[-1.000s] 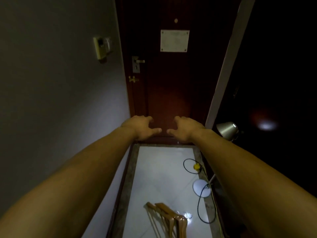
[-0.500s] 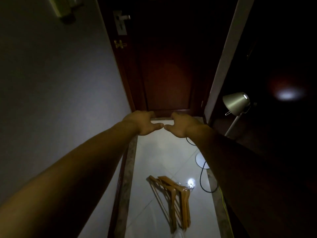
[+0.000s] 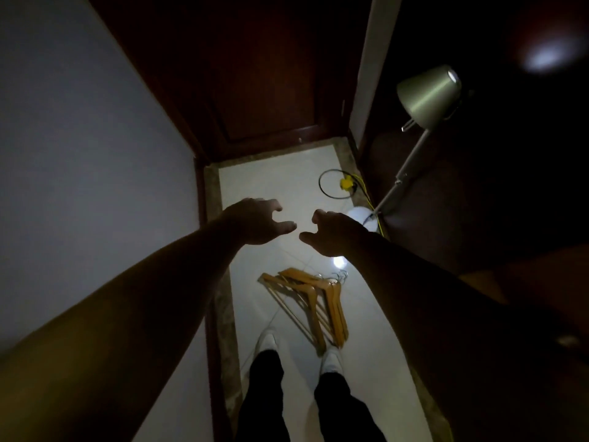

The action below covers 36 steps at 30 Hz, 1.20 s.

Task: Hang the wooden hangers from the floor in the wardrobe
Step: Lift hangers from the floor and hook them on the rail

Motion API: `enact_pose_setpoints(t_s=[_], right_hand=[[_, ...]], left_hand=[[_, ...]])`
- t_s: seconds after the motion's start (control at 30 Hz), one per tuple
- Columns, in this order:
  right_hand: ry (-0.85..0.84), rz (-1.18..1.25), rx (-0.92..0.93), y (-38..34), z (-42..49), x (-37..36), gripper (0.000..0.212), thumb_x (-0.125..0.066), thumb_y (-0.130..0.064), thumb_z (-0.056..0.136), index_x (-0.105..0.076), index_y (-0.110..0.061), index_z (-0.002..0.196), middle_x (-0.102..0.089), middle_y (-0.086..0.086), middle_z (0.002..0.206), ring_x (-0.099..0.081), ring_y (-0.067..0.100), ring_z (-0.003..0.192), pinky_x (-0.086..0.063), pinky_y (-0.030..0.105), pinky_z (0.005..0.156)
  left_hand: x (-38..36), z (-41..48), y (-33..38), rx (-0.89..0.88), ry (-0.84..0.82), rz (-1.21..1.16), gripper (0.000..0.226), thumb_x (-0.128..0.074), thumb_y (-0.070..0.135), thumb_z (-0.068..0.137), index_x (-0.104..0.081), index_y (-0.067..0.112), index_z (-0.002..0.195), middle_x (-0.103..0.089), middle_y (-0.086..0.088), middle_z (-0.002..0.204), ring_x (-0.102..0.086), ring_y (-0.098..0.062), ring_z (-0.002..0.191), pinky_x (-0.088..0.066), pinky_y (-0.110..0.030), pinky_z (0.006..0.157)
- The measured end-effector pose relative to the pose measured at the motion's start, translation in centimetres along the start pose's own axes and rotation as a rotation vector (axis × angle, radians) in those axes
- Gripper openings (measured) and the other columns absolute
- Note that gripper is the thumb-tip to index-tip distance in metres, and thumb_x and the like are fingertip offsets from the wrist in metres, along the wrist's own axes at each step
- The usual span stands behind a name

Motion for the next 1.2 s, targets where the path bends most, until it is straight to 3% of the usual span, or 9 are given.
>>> enact_pose_setpoints(t_s=[0.2,0.3,0.33,0.4,0.53,0.7,0.97,1.2], right_hand=[[-0.096,0.149,-0.179,3.5,2.2,-6.2,0.058,-0.054,-0.05,0.095,-0.048,-0.011,0.137,-0.058,0.014,0.132,-0.056,0.029,0.12,-0.048,0.038,0.096],[-0.118,0.303,-0.282,5.3,3.2,-9.9,0.046,-0.059,-0.052,0.092,-0.055,-0.016,0.119,-0.062,0.004,0.112,-0.06,0.024,0.105,-0.048,0.033,0.088],[-0.12,0.366,-0.318,6.2,3.5,-11.4,0.041,-0.06,-0.053,0.09,-0.056,-0.018,0.109,-0.064,0.001,0.105,-0.062,0.021,0.097,-0.051,0.034,0.086],[-0.141,0.45,-0.383,8.1,3.9,-15.0,0.036,-0.058,-0.051,0.089,-0.059,-0.019,0.107,-0.068,0.002,0.098,-0.065,0.02,0.09,-0.056,0.041,0.087],[-0.237,0.484,-0.522,11.9,3.4,-22.5,0.049,-0.055,-0.051,0.091,-0.051,-0.018,0.127,-0.067,0.007,0.114,-0.065,0.025,0.102,-0.054,0.046,0.093],[-0.301,0.503,-0.632,15.9,4.4,-30.5,0.055,-0.053,-0.059,0.09,-0.048,-0.022,0.13,-0.065,0.005,0.122,-0.063,0.026,0.108,-0.053,0.046,0.094],[-0.361,0.53,-0.66,20.5,10.4,-41.3,0.053,-0.052,-0.056,0.091,-0.049,-0.021,0.131,-0.065,0.006,0.124,-0.063,0.029,0.11,-0.053,0.045,0.094],[-0.386,0.518,-0.662,25.4,17.7,-49.4,0.05,-0.051,-0.051,0.094,-0.05,-0.017,0.131,-0.063,0.011,0.124,-0.061,0.032,0.112,-0.052,0.045,0.093]], left_hand=[[-6.1,4.3,-1.6,-0.03,-0.171,0.075,0.072,-0.051,0.065,0.088,-0.043,0.022,0.145,-0.051,-0.01,0.145,-0.049,-0.03,0.129,-0.046,-0.044,0.102],[-9.1,6.8,-2.6,-0.042,-0.267,0.098,0.073,-0.051,0.067,0.087,-0.042,0.025,0.146,-0.05,-0.01,0.145,-0.05,-0.03,0.128,-0.046,-0.046,0.101],[-10.3,7.7,-2.9,-0.05,-0.296,0.101,0.073,-0.05,0.067,0.087,-0.042,0.025,0.146,-0.05,-0.01,0.145,-0.05,-0.03,0.127,-0.047,-0.046,0.1],[-13.0,9.6,-3.5,-0.056,-0.337,0.092,0.071,-0.049,0.067,0.088,-0.042,0.026,0.146,-0.052,-0.01,0.143,-0.051,-0.03,0.126,-0.047,-0.044,0.098],[-19.5,12.4,-4.1,-0.057,-0.407,-0.006,0.063,-0.047,0.062,0.092,-0.045,0.025,0.143,-0.055,-0.007,0.139,-0.053,-0.026,0.122,-0.045,-0.038,0.09],[-26.3,16.0,-5.3,-0.025,-0.456,-0.08,0.063,-0.049,0.064,0.091,-0.048,0.026,0.14,-0.057,-0.003,0.137,-0.054,-0.024,0.123,-0.048,-0.041,0.097],[-38.9,22.5,-7.6,0.066,-0.541,-0.139,0.064,-0.051,0.064,0.09,-0.051,0.023,0.139,-0.054,-0.004,0.142,-0.052,-0.025,0.128,-0.044,-0.046,0.105],[-51.9,26.1,-10.6,0.113,-0.653,-0.073,0.065,-0.052,0.063,0.09,-0.05,0.023,0.141,-0.052,-0.007,0.144,-0.05,-0.026,0.13,-0.042,-0.04,0.105]])
Point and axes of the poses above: each hand's wrist, its own z-axis towards the middle knuckle, its own x-axis out of the back of the hand, y = z × x, the point moved 8 cm from there along z, towards the middle knuckle
